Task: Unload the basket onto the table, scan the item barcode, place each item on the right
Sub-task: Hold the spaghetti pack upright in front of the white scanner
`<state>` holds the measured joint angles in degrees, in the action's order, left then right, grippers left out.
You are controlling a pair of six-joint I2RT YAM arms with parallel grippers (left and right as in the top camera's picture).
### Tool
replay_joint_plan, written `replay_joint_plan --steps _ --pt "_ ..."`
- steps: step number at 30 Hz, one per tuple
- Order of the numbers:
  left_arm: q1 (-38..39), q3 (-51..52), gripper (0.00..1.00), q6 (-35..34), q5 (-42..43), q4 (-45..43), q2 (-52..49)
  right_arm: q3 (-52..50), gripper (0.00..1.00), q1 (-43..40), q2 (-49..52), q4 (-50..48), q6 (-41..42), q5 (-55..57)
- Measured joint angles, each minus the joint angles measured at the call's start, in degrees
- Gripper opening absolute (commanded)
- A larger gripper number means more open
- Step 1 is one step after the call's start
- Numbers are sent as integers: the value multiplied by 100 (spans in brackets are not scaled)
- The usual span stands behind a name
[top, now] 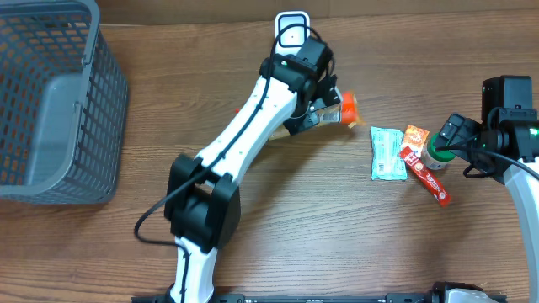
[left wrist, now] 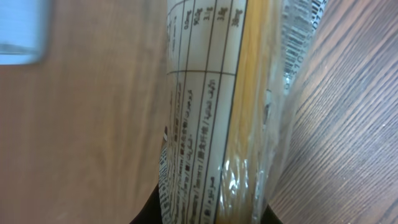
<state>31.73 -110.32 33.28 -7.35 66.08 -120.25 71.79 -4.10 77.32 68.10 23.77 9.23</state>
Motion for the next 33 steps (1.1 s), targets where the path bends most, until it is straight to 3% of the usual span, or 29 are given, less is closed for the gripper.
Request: replay_joint_plan --steps 7,18,26,33 --pt "472 -70 4 -192 -1115 -197 398 0 100 0 0 0 0 2" --pt "203 -70 4 -208 -1703 -903 398 0 100 0 0 0 2 0" --pt "61 -203 4 623 -2199 -1864 398 0 100 0 0 2 0 2" --pt "-437 -341 4 1187 -1917 -2645 398 0 100 0 0 0 0 0"
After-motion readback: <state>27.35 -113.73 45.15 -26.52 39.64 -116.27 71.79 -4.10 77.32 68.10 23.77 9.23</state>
